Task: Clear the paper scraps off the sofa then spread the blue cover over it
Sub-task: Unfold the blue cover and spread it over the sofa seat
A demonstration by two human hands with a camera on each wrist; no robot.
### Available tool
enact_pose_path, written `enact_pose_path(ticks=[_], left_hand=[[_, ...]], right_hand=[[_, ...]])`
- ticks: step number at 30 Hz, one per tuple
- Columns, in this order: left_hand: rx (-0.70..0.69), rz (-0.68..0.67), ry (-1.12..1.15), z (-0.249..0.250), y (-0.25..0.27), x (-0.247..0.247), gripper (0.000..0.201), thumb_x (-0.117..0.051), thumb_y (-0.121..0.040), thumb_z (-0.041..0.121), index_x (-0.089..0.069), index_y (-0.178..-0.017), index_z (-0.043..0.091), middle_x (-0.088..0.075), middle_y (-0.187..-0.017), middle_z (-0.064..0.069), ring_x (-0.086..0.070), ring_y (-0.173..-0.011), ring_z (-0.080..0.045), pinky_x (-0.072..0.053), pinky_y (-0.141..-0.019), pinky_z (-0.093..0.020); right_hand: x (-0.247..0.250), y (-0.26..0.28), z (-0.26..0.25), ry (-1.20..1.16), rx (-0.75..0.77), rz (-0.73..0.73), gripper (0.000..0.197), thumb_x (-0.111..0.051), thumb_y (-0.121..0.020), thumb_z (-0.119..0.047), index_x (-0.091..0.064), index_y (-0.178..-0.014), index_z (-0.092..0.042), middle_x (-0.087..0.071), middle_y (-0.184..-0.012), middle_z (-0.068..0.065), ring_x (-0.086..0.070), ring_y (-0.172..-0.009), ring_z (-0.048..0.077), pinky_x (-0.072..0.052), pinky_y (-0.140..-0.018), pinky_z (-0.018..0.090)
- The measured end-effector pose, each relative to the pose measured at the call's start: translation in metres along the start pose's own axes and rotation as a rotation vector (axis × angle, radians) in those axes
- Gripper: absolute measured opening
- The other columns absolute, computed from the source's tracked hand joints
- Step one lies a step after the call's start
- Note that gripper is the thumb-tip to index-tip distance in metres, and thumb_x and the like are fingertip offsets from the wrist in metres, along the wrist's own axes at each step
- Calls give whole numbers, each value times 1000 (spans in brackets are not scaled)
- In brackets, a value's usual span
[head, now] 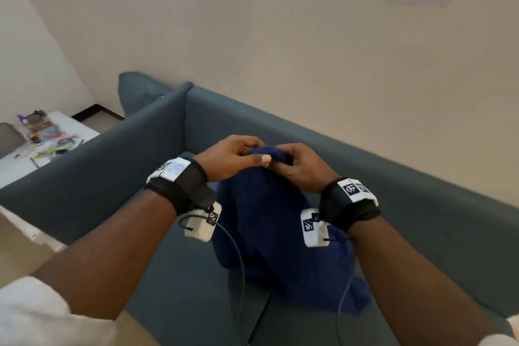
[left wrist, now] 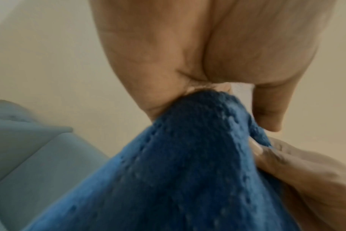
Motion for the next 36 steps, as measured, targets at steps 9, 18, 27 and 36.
enact_pose_path(ticks=[9,18,27,36], left_hand=[[241,-124,-115,-91,40,57,44,-80,-78,55,-72,-114,31,-77,-109,11,-72,-103,-5,-55,-100,-40],[75,351,-118,-109,3,189,62,-70,-67,74,-66,-72,13,-55,-59,6,-46,-56,-8,-43,-59,-34],[-93,123,489,-42,-34,213,57,-94,-59,47,-78,-100,11,-76,-101,-14,-72,-89,-22,-58,-79,-32],[-275,139,-2,-18,-60,114,24,-73,-81,30,-56,-72,16,-49,-64,10,-44,-61,-6,-39,-60,-27]], right_hand=[[45,-66,-90,53,182,223,32,-68,-100,-37,-67,-75,-18,-57,-68,-10,-50,-65,2,-44,-62,28],[142,-89,-164,181,202,467,40,-69,-100,-28,-55,-64,-16,-44,-55,-14,-40,-53,1,-34,-53,17],[174,-75,-121,394,46,624,31,-77,-90,-34,-64,-77,-10,-60,-70,11,-50,-64,9,-46,-61,36],[31,-94,-59,244,90,221,44,-66,-94,-56,-67,-129,-29,-66,-129,-14,-60,-124,3,-45,-108,28]])
Point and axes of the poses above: each hand's wrist, its own y-axis away from the middle knuckle, its own x-axis out of the back of the hand, z = x × y, the point moved 7 cm from there along -y, towards the middle knuckle
